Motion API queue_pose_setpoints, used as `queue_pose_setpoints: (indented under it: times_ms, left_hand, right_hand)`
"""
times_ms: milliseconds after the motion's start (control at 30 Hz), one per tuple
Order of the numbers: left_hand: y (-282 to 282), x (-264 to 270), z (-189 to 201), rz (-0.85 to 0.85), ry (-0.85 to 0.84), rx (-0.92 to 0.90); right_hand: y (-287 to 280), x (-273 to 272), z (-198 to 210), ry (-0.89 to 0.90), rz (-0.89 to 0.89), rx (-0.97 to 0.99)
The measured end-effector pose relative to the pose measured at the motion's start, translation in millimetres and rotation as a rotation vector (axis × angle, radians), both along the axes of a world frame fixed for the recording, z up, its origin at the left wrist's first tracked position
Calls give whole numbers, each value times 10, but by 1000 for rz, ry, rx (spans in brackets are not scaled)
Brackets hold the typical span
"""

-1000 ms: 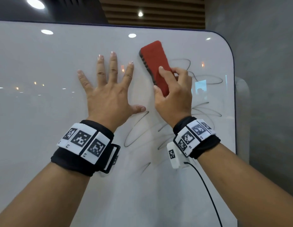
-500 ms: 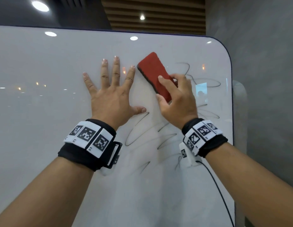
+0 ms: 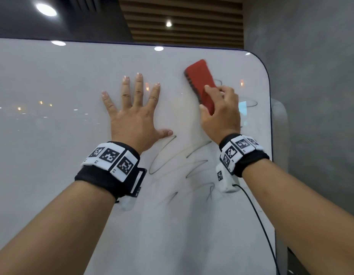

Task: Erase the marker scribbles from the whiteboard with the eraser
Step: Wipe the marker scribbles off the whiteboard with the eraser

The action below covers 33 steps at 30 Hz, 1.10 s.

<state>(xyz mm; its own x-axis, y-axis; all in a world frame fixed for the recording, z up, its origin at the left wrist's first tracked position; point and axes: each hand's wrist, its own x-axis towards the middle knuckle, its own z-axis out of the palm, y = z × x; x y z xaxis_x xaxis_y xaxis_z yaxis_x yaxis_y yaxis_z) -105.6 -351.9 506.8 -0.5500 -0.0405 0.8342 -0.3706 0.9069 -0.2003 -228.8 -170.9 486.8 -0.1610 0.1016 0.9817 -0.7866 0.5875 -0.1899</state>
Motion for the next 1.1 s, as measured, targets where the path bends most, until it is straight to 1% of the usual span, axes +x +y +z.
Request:
queue_pose_setpoints:
  times_ms: [67,100,167,233,267,300,367,433,467,500,633,700,767,867,900,933,967,1033,1100]
  left_hand:
    - [3,5,7,7,-6,1]
    - [3,4,10,5,-7,3]
    - [4,0,9,-7,-3,9]
    - [5,-2,0,-14,3,11]
    - [9,-1,-1,-11,4,11]
    - [12,4,3,-5,0,13]
    - [25,22,15,9,-15,25]
    - [52,32,26,8,-18,43]
    - [77,30,32,-2,-8,55]
    - [106,27,35,-15,9,65]
    - [200,-65,46,-61,76,69]
    - [195,-113,32,-54,80,43]
    - [174,-138,16,-43,73,24]
    - [164,-133,7,-25,61,8]
    - [164,-131,8,-24,60,7]
    - [163,-131,8,-26,61,8]
    - [161,-133,7,-32,66,9]
    - [161,-138,3,-40,80,6]
    - [180,-140,7,-38,82,11]
  right_hand:
    - [-41,3,29,-98,13,-123]
    - [-90,45,9,-99,8,-133]
    - [-185,153,-85,-22,18,-30]
    - [-202,209,-185,63,27,149]
    - [-170,202,-189,82,19,204]
    - [-127,165,-160,88,4,212]
    - [-37,64,-62,33,-13,93]
    - [-2,8,25,-96,-7,-93]
    - [-28,11,36,-134,-15,-142]
    - [-72,39,18,-132,-29,-143]
    - [-188,133,-168,59,-4,61]
    - [-125,83,-157,99,-15,116]
    - [-59,-4,-82,78,-43,71]
    - [-76,-56,33,-83,-10,-164]
    - [-117,-31,39,-102,-6,-193]
    - [-160,10,18,-83,-11,-176]
    - [-191,51,-26,-33,-18,-117]
    - [-181,97,-146,82,-42,67]
    - [-90,59,-190,127,-67,165]
